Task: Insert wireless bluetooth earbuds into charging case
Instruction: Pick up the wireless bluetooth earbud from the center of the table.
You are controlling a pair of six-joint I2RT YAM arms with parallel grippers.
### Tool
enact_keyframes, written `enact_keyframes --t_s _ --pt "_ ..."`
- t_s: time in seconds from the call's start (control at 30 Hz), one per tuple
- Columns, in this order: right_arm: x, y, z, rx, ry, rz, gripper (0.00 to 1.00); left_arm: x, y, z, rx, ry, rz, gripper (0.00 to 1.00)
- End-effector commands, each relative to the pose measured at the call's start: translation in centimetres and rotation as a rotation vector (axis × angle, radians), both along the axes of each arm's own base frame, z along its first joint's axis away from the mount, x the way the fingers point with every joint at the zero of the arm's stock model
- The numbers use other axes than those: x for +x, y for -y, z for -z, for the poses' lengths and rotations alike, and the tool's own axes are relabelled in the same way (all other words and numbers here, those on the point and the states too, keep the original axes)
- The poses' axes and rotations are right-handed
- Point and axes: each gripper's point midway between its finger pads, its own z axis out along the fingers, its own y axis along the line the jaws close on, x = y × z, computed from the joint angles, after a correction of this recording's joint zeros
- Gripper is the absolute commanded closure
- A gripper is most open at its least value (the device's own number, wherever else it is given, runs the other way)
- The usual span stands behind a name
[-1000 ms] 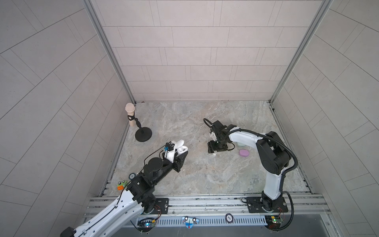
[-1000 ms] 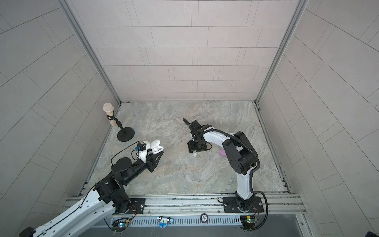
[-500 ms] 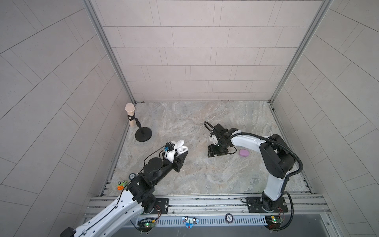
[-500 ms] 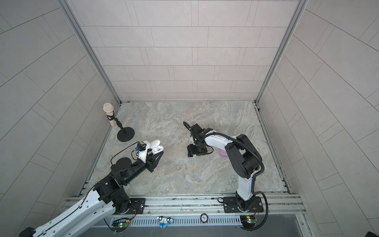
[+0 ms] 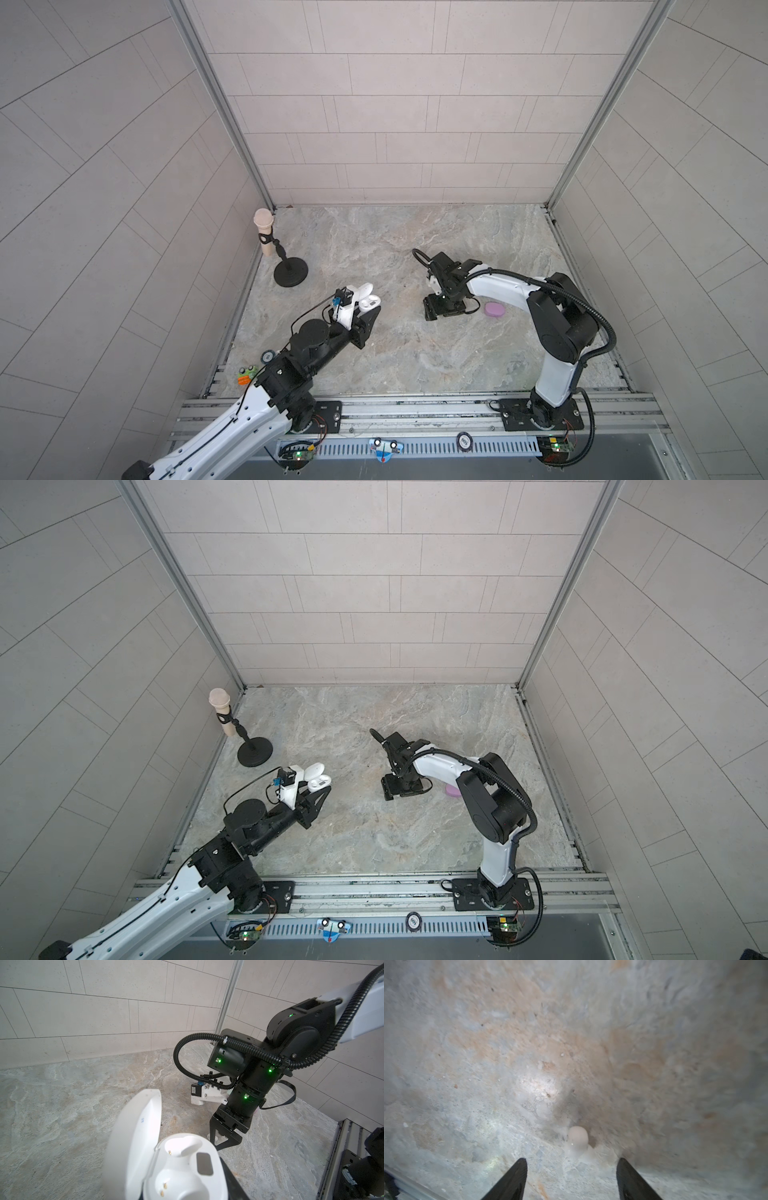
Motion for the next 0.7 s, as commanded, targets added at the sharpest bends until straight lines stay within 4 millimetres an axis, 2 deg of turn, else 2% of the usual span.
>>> enact_keyframes --t_s 0.0,0.4,0.67 --pt "0.6 0.7 -1.7 -0.082 0.056 -0.037 0.30 0.0 0.0 -1.1 -0.019 0.027 0.004 0.87" --pt "1.3 0.2 -1.2 -0.185 0.120 0.023 0.53 0.0 0.1 -1.1 -0.021 0.027 0.007 0.87" --pt "1.5 -0.2 -0.1 -0.196 0.105 0.015 0.59 -0.1 0.0 -1.0 -0.025 0.026 0.006 0.87"
